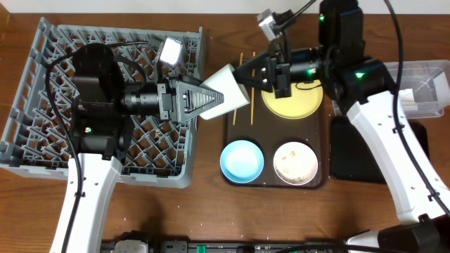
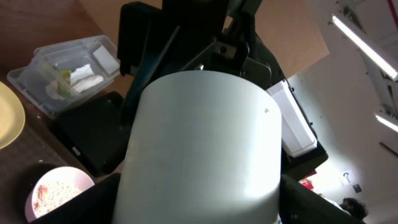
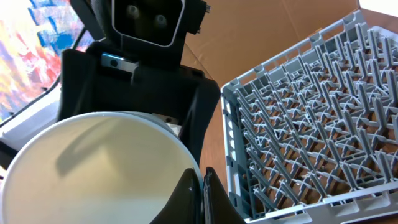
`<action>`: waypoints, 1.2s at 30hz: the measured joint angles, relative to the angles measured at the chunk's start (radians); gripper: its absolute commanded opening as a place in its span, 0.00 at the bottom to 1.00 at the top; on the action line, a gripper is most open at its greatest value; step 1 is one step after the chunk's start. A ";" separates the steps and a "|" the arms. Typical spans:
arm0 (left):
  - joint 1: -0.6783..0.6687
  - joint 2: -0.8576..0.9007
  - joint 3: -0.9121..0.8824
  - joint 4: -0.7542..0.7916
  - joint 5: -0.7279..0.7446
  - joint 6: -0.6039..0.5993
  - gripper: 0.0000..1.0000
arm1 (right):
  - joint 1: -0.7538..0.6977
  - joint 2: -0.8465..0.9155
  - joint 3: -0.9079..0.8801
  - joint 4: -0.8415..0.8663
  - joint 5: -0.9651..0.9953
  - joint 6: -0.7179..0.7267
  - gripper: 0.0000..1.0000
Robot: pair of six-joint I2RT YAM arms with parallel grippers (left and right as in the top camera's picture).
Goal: Sort waste into correct bins and load items into the dishwasher
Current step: 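Lower the white cup into the dish rack with the left gripper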
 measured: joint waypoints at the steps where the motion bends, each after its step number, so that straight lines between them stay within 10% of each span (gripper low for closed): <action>1: 0.000 0.000 0.000 0.000 -0.001 -0.002 0.64 | 0.002 0.000 0.000 0.000 0.005 0.002 0.01; 8: 0.001 0.001 0.000 0.001 -0.007 0.005 0.57 | 0.003 0.000 0.002 0.000 0.016 0.015 0.02; 12: 0.000 0.002 0.000 0.002 -0.006 0.006 0.57 | 0.004 0.000 0.002 -0.002 0.042 0.019 0.65; 15: 0.009 0.002 0.000 0.001 0.006 0.013 0.52 | -0.005 0.000 0.002 -0.004 0.077 0.018 0.80; 26: 0.265 0.002 0.000 -0.062 -0.058 -0.020 0.47 | -0.185 -0.045 0.002 -0.237 0.340 0.021 0.87; 36: 0.312 -0.083 0.009 -0.645 -0.679 0.043 0.44 | -0.147 -0.069 0.002 -0.421 0.543 -0.005 0.89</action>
